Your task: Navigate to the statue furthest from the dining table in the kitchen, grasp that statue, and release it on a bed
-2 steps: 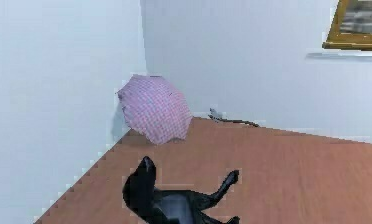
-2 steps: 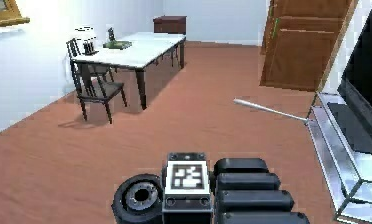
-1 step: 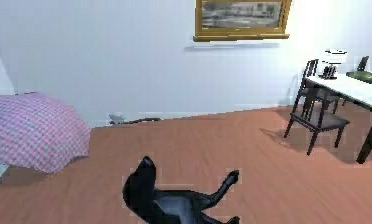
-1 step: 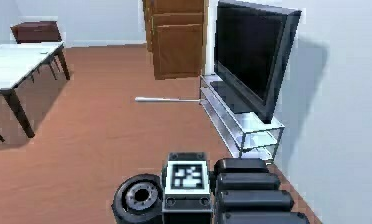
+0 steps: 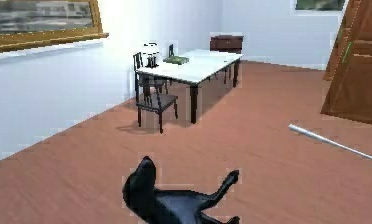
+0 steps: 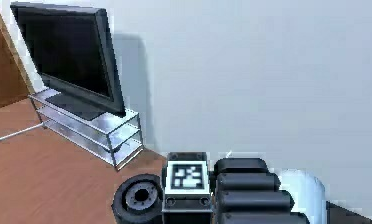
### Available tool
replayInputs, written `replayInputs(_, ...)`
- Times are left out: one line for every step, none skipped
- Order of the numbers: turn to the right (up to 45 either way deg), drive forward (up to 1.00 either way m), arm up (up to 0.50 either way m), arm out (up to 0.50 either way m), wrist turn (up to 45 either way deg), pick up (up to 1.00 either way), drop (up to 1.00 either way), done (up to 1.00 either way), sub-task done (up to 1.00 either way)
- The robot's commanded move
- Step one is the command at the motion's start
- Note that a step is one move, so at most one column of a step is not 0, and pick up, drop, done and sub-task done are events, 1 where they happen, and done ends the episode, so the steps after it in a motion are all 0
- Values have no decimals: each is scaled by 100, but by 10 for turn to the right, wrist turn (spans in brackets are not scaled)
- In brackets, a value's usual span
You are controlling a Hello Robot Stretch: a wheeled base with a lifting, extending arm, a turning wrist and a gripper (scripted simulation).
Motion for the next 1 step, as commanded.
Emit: replayInputs(450, 0, 0, 0, 0, 0, 0, 0, 0)
